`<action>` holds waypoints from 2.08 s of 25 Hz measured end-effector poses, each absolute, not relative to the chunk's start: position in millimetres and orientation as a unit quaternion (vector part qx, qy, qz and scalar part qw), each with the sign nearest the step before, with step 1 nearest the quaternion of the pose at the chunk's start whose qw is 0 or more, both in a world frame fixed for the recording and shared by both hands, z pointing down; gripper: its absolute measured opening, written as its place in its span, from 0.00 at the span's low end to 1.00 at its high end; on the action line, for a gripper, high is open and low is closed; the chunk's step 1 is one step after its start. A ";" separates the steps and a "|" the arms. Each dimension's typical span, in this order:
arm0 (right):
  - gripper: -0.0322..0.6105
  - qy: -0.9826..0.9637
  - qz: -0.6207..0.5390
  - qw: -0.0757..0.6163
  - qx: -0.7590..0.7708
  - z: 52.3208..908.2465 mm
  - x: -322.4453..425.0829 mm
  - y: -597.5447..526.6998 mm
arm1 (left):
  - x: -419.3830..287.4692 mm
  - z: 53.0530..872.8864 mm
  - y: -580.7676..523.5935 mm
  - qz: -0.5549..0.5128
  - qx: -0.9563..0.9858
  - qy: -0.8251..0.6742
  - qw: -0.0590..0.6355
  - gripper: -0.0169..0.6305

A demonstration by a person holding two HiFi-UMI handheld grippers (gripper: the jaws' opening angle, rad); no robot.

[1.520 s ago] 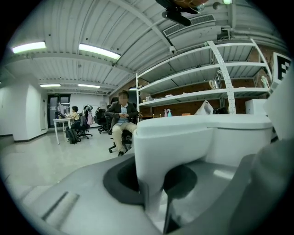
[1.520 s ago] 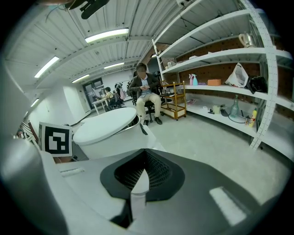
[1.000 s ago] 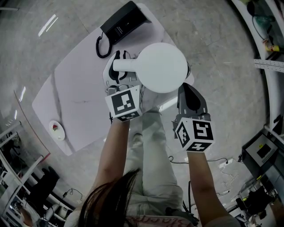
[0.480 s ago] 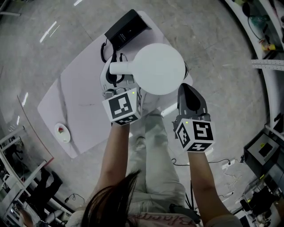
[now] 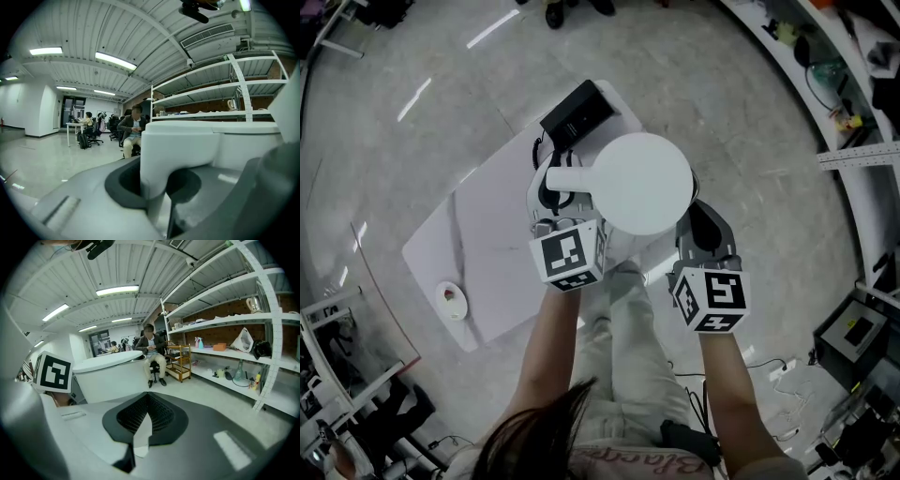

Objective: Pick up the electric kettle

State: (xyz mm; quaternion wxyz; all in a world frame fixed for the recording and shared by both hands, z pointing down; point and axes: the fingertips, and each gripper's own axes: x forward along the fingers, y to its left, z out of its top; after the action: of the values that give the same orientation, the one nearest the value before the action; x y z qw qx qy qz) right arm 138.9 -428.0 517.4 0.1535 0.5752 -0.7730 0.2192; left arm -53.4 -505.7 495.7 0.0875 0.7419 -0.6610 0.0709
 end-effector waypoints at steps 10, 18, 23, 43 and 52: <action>0.08 -0.787 0.185 0.148 0.570 439.0 146.8 -431.9 | -52.0 420.4 -503.6 0.060 0.740 -0.665 0.085 0.13; 0.08 -0.802 0.159 0.152 0.556 386.9 153.3 -446.5 | -47.8 376.3 -499.7 0.062 0.730 -0.675 0.089 0.13; 0.08 -0.814 0.135 0.158 0.542 354.1 152.8 -453.2 | -47.8 343.4 -500.3 0.047 0.718 -0.688 0.090 0.13; 0.08 -0.828 0.108 0.139 0.532 253.0 123.1 -427.2 | -79.2 220.7 -472.5 0.024 0.713 -0.696 0.081 0.13; 0.08 -0.817 0.105 0.123 0.553 232.4 120.8 -401.4 | -79.2 191.5 -449.0 0.031 0.723 -0.688 0.060 0.13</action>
State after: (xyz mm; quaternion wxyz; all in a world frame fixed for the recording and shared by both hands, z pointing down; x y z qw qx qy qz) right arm 120.8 -401.4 232.4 0.1235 0.5532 -0.8171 0.1052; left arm -79.2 -449.0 191.5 0.0596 0.7229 -0.6877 0.0305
